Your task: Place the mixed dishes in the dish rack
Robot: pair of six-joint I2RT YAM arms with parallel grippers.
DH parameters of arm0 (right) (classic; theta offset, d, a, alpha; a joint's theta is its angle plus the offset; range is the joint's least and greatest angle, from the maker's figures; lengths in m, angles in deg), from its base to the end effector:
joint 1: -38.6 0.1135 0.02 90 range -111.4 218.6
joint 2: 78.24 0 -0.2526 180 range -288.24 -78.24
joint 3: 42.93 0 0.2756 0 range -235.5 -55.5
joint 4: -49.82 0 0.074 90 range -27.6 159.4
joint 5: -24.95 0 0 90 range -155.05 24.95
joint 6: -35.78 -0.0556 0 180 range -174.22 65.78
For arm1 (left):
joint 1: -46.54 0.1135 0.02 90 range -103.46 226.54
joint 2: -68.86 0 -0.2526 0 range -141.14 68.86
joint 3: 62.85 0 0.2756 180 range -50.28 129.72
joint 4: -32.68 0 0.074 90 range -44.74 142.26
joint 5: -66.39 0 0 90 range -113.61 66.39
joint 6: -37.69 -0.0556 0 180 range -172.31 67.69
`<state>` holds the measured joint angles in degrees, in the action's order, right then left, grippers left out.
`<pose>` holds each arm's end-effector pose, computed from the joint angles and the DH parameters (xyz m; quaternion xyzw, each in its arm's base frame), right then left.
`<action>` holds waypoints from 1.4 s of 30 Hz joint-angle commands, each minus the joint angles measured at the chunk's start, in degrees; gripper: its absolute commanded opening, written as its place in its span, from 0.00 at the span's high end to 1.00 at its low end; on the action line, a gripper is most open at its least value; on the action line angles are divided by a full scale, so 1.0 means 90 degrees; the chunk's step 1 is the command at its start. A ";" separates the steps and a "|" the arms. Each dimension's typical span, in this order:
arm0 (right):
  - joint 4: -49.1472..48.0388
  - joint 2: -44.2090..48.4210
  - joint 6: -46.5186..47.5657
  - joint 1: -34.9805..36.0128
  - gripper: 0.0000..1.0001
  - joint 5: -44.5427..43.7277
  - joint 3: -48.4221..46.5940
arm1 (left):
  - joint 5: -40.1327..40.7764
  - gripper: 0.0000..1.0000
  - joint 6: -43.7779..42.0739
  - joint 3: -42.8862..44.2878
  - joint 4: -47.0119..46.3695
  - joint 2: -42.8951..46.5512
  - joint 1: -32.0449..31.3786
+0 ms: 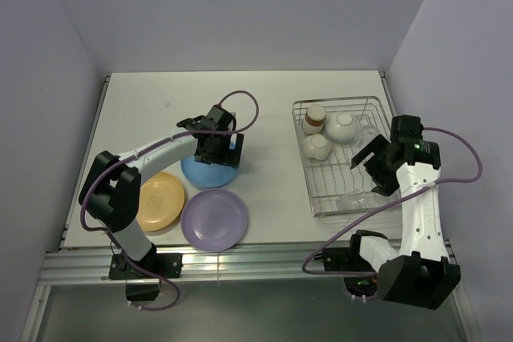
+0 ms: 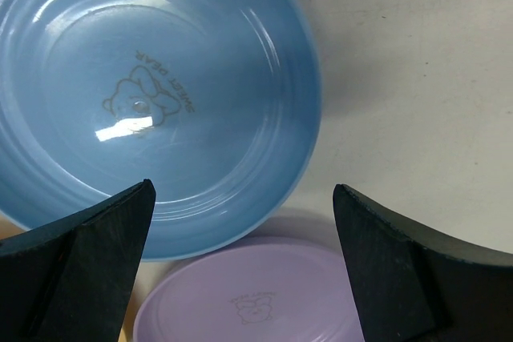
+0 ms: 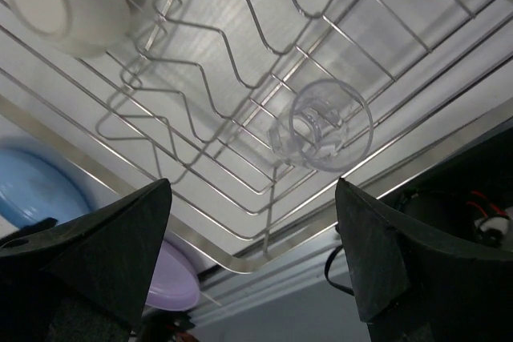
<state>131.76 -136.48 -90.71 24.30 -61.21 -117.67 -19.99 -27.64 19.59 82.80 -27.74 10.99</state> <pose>0.1997 -0.0471 0.2888 0.4124 0.8853 0.0730 0.2023 0.3051 -0.2137 0.1803 0.0854 0.9707 -0.0850 0.2079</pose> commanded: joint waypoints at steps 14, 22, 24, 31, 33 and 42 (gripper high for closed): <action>-0.0606 -0.0541 0.0109 0.0808 0.14 -0.0173 0.1166 | -0.0949 0.01 0.0091 0.0275 -0.0206 0.0655 0.0005; -0.0988 -0.0580 0.0470 0.0867 0.19 -0.0094 0.1244 | -0.1027 0.01 0.0072 0.0060 -0.0196 0.0840 0.0005; -0.0949 -0.0502 0.0470 0.0896 0.19 -0.0133 0.1176 | -0.1066 0.01 0.0072 0.0059 -0.0206 0.0831 0.0005; -0.0978 -0.0531 0.0500 0.0935 0.20 -0.0162 0.1126 | -0.1222 0.01 0.0062 0.0118 -0.0226 0.0724 0.0005; -0.1095 -0.0638 0.0587 0.0926 0.20 -0.0143 0.1214 | -0.1261 0.01 0.0062 0.0167 -0.0216 0.0704 0.0005; -0.1408 -0.0288 0.0520 0.1081 0.41 0.0511 0.1595 | -0.1154 0.01 0.0004 0.0040 -0.0157 0.0899 -0.0005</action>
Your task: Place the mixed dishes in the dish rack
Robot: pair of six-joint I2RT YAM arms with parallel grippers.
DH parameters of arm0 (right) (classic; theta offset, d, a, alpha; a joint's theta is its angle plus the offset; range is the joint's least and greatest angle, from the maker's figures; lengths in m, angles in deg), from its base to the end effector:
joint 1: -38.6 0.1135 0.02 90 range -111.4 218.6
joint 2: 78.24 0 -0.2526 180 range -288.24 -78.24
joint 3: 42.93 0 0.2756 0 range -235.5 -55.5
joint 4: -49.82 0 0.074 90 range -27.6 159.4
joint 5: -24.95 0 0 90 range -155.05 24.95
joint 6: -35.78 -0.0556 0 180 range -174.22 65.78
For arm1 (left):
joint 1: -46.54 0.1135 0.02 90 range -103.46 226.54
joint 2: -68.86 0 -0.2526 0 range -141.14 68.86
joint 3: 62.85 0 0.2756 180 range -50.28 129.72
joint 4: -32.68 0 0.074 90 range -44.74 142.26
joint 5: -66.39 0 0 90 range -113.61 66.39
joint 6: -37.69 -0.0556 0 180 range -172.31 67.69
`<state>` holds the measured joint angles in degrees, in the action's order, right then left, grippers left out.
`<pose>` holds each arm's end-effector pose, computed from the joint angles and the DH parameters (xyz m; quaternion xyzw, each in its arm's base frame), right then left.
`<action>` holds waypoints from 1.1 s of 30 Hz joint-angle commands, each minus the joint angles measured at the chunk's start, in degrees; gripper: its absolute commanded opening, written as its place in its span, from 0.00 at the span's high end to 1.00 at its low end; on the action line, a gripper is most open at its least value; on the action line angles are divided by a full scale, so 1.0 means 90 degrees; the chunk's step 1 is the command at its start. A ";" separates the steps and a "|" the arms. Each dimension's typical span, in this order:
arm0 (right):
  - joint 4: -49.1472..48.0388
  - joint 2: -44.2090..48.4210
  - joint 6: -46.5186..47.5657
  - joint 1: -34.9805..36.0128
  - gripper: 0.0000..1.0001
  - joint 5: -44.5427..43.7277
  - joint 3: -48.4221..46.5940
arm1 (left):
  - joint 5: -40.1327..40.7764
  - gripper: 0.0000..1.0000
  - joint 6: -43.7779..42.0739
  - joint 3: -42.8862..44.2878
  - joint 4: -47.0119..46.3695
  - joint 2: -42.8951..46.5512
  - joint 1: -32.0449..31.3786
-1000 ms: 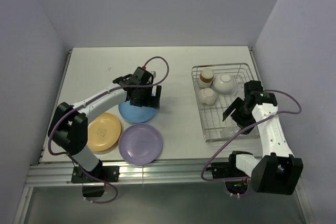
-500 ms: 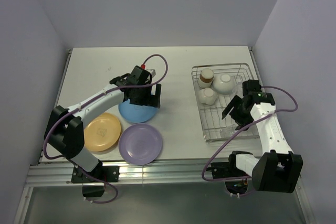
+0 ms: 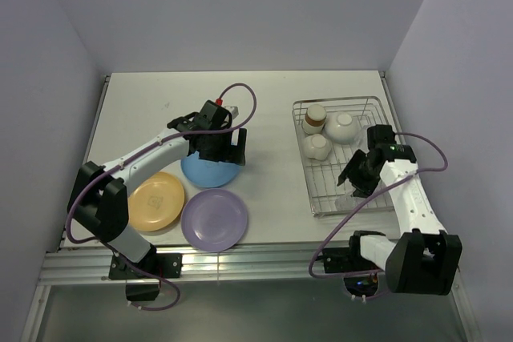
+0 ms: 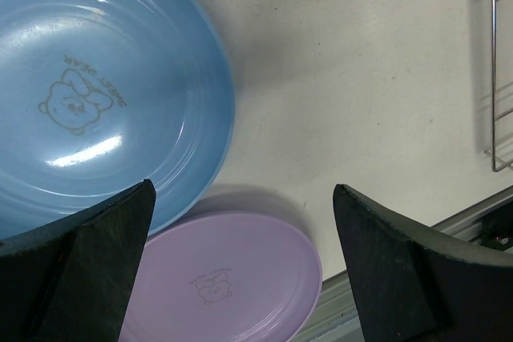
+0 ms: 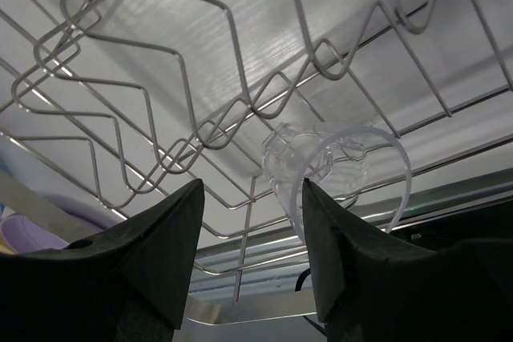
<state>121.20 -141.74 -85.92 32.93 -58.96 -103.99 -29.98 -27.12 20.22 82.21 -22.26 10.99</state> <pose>0.2182 -0.0157 0.2037 0.3096 0.9389 0.0829 0.1251 0.2951 -0.2185 0.2183 0.1020 0.9534 -0.1870 0.2135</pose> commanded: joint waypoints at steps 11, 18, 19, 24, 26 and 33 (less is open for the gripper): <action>-0.0118 0.0582 -0.0276 0.0239 0.62 0.0428 0.0612 | -0.0151 0.01 -0.0035 0.0038 -0.0121 0.0163 0.0005; 0.0262 0.0552 -0.0559 0.0483 1.00 -0.0461 0.0253 | -0.0249 0.01 0.0013 0.0252 -0.0062 0.0211 -0.0005; 0.0418 0.0581 -0.0627 0.0522 1.00 -0.0665 0.0116 | -0.0365 0.01 0.0043 0.0291 -0.0062 0.0250 -0.0005; 0.1072 0.0592 -0.0638 0.0562 1.00 -0.0979 -0.1258 | -0.1107 0.01 0.0354 0.0808 -0.0111 0.0426 0.0005; 0.1385 0.0504 -0.0638 0.0562 1.00 -0.0824 -0.1671 | -0.1661 0.02 0.0423 0.1081 -0.0295 0.0455 0.0005; 0.1163 0.0571 -0.1056 0.0572 1.00 0.1503 -0.2572 | -0.4950 0.04 0.1571 0.1172 -0.2447 0.0367 0.0005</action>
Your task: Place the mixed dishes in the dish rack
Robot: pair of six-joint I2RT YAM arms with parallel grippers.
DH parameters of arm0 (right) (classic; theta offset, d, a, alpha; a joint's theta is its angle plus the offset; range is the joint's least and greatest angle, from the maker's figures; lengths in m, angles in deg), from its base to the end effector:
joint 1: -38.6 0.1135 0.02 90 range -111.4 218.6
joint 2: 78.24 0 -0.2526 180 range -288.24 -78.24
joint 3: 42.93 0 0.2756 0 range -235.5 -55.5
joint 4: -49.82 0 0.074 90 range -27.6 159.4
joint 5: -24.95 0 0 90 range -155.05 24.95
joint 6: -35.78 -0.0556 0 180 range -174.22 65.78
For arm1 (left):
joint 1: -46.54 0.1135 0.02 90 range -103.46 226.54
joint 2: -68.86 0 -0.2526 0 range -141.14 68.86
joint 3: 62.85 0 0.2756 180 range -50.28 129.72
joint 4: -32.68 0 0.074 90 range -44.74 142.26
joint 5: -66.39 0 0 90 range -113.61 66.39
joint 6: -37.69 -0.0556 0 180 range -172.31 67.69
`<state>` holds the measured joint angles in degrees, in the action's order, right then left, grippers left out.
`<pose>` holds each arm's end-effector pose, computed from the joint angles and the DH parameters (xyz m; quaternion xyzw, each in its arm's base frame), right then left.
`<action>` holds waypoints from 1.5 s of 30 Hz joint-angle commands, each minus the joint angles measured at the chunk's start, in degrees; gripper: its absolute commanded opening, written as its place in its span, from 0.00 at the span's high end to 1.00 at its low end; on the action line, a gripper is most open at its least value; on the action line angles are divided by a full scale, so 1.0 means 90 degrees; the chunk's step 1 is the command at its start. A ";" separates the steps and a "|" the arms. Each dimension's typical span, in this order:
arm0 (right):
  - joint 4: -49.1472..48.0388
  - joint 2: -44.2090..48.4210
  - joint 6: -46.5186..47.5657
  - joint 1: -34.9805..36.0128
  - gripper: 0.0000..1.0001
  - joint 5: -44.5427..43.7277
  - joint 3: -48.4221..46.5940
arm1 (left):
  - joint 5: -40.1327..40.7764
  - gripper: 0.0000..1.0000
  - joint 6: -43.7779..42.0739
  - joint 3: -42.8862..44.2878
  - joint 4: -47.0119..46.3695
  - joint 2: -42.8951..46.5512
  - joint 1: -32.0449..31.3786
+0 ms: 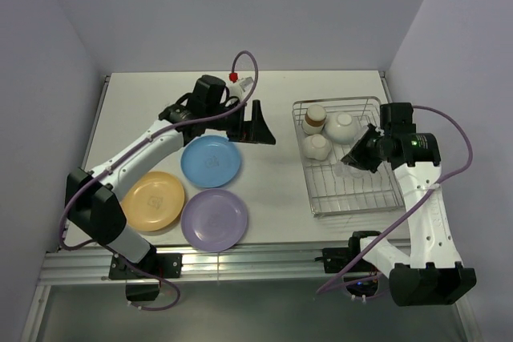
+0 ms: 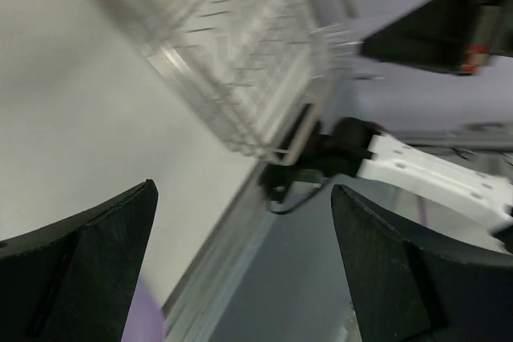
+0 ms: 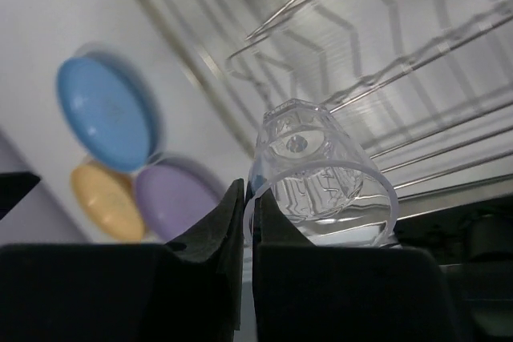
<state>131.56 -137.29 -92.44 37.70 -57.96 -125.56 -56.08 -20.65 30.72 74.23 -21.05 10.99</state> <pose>0.2109 0.0036 0.3306 0.3054 0.9101 0.1439 0.2404 0.3000 -0.2511 0.3094 0.1520 0.8579 -0.4426 0.2122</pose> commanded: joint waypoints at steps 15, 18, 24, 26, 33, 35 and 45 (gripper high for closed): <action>-0.3961 0.0643 -0.2743 0.0033 1.00 0.4485 0.1231 | -0.3375 0.01 0.5513 -0.1908 -0.7034 -0.0195 -0.0044; -0.4470 0.0604 -0.3125 0.0042 1.00 0.4700 0.1359 | -0.3326 0.01 0.6763 -0.2211 -0.8753 -0.0410 -0.0054; -0.4628 0.0409 -0.3273 0.0071 1.00 0.4817 0.1076 | -0.3170 0.01 0.6775 -0.2183 -0.8542 -0.0557 -0.0083; -0.4774 0.0399 -0.3399 0.0071 1.00 0.4876 0.1144 | -0.3131 0.01 0.6736 -0.2085 -0.8454 -0.0635 -0.0122; -0.5418 0.0496 -0.3907 0.0491 1.00 0.4973 0.1359 | -0.2984 0.01 0.6678 -0.1861 -0.8102 -0.0869 -0.0239; -0.5497 0.0506 -0.3976 0.0579 1.00 0.4993 0.1388 | -0.2965 0.01 0.6716 -0.1841 -0.8033 -0.0928 -0.0230; -0.5488 0.0594 -0.3967 0.0901 1.00 0.5081 0.1573 | -0.2926 0.01 0.6990 -0.1821 -0.8385 -0.1055 -0.0230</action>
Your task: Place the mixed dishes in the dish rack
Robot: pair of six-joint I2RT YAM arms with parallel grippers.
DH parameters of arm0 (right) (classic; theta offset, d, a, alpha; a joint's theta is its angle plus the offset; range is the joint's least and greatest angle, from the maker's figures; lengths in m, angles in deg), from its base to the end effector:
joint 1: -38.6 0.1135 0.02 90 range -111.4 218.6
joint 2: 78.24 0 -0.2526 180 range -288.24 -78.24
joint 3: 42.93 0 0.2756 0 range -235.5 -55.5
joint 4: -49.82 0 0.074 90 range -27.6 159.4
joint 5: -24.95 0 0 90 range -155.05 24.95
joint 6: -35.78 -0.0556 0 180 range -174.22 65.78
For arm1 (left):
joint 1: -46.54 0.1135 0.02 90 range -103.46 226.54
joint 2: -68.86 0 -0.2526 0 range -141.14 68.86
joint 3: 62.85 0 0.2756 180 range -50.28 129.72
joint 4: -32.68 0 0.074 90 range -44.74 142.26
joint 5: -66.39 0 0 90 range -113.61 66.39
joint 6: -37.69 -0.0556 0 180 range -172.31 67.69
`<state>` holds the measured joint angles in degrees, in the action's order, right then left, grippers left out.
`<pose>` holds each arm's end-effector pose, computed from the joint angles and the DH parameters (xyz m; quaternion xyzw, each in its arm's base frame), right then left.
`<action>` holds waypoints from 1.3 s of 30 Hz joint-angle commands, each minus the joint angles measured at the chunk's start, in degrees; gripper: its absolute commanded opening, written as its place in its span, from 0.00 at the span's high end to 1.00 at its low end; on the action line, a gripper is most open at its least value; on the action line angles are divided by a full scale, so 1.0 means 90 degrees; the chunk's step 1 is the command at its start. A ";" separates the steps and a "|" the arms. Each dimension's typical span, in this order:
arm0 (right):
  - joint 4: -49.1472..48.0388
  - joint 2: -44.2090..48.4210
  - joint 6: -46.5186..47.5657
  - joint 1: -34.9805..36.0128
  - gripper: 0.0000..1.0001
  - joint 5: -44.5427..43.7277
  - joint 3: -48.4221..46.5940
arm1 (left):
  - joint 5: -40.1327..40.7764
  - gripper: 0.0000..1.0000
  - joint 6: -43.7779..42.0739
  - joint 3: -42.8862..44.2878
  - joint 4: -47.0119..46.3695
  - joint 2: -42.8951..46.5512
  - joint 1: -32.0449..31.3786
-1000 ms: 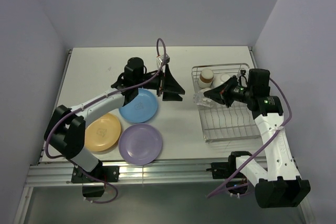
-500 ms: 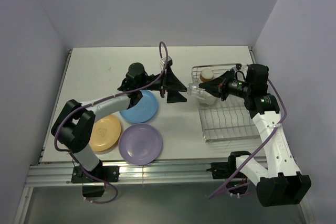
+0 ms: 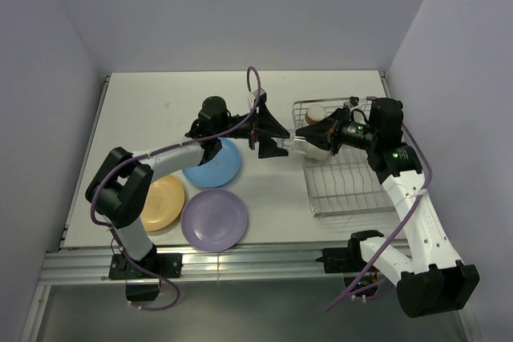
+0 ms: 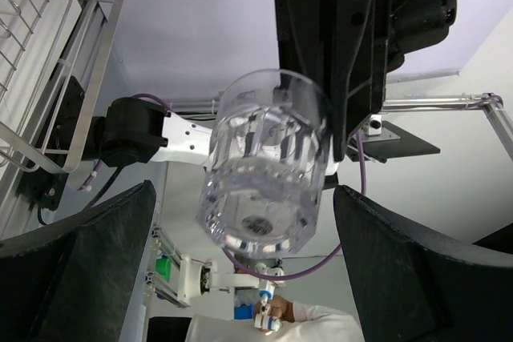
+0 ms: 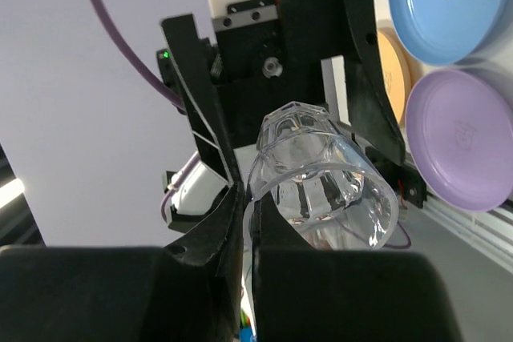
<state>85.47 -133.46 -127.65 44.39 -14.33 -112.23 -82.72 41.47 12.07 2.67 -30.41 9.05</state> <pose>0.2392 0.0675 0.3479 0.2158 0.7548 0.5968 0.1656 0.2993 -0.2897 0.2593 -0.0469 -0.6874 0.7239 0.0357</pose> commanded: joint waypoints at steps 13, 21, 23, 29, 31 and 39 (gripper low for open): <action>-0.0279 0.0130 0.0170 0.0344 1.00 0.0117 0.0190 | 0.0025 0.32 0.0683 0.0046 -0.1400 -0.0025 -0.0004; -0.0016 0.0003 0.0511 0.0334 0.87 -0.0039 0.0045 | 0.0025 0.99 0.0792 -0.0033 -0.1577 -0.0025 -0.0014; 0.0644 -0.0113 0.1036 0.0324 0.55 -0.0292 -0.0209 | -0.0004 1.00 0.0422 0.0025 -0.0947 -0.0016 -0.0014; 0.3377 -0.0426 0.2794 0.0110 0.00 -0.2212 -0.2092 | 0.0928 1.00 -0.3958 0.2332 0.4714 -0.0191 -0.0062; 0.3948 -0.0437 0.3099 -0.0085 0.00 -0.2781 -0.2884 | 0.1400 1.00 -0.5143 0.3059 0.6671 -0.0658 -0.0072; 0.5571 -0.0056 0.3637 -0.0408 0.02 -0.4892 -0.5200 | 0.3324 1.00 -0.6884 0.6663 0.9495 -0.2817 -0.0384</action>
<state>127.72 -136.39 -98.58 40.98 -49.22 -154.20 -62.59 -8.54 62.26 71.12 -49.14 7.89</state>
